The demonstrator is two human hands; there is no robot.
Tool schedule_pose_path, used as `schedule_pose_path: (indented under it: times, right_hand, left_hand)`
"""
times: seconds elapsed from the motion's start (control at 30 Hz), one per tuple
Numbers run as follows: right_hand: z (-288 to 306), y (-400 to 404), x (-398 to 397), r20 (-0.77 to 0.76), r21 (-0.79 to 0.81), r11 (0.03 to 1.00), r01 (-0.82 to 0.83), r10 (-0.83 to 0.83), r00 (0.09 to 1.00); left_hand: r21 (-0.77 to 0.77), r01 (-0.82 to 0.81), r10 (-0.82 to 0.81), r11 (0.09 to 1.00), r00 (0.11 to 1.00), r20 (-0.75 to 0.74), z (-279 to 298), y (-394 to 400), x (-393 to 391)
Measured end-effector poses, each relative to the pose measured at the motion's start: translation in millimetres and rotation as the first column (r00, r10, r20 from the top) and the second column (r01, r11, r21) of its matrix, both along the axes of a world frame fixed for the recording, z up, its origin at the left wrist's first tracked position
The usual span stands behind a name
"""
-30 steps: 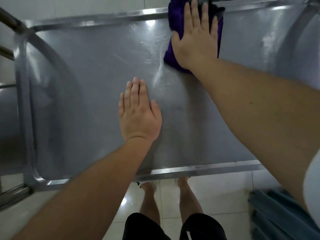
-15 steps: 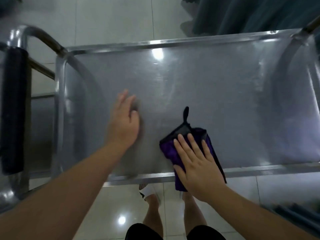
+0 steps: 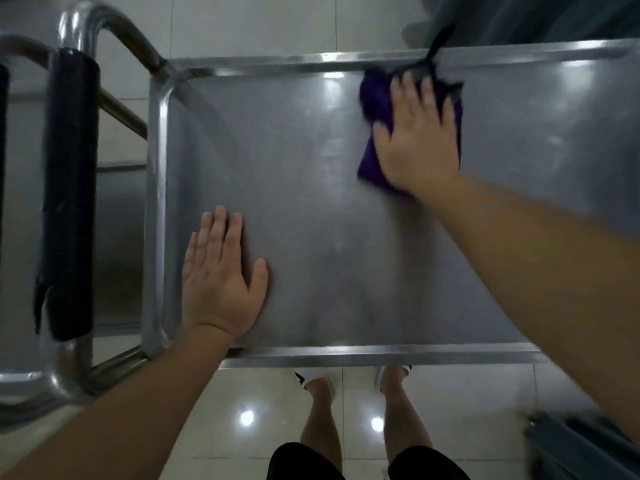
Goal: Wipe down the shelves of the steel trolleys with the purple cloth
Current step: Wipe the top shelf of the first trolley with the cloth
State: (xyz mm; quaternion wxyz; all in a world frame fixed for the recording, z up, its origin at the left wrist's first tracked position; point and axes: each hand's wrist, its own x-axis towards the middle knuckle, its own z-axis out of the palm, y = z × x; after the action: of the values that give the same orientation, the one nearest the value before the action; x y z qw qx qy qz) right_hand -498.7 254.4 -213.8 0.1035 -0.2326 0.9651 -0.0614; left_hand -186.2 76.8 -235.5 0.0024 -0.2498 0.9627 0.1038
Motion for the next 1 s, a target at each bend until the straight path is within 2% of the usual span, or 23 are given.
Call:
schedule_pose_path:
  times: [0.1,0.17,0.37,0.57,0.73,0.93,1.0]
  right_hand:
    - [-2.6,-31.1,-30.8,0.005,-0.008,0.992,0.129,-0.129,0.992]
    - [-0.6,-31.0,-22.0,0.014,-0.032,0.99,0.137,-0.137,0.99]
    - [5.1,8.7,110.2,-0.018,0.014,0.999,-0.052,0.052,0.998]
    - [-0.4,54.8,236.9,0.066,0.022,0.994,-0.111,0.11,0.992]
    - [5.3,67.3,280.8,0.105,0.035,0.99,-0.135,0.131,0.986]
    - [22.9,84.4,310.4,0.209,0.019,0.977,-0.215,0.206,0.956]
    - [28.5,90.6,317.2,0.233,0.017,0.972,-0.234,0.224,0.947]
  left_hand:
    - [-0.015,-0.009,0.009,1.0,1.0,0.023,-0.1,-2.1,-0.1]
    - [-0.015,-0.014,0.014,1.0,1.0,0.027,-1.0,-3.7,-0.9]
    - [0.016,-0.007,0.007,1.0,0.999,0.034,-2.7,-4.8,0.4]
    - [0.038,0.007,-0.008,0.999,0.999,0.041,0.0,-3.4,-0.2]
    - [0.091,0.01,-0.02,0.996,0.994,0.111,16.3,-0.6,-2.8]
    - [0.203,0.064,-0.118,0.977,0.957,0.266,60.2,-11.2,-10.5]
    - [0.195,0.107,-0.164,0.975,0.937,0.309,77.1,-3.0,-0.8]
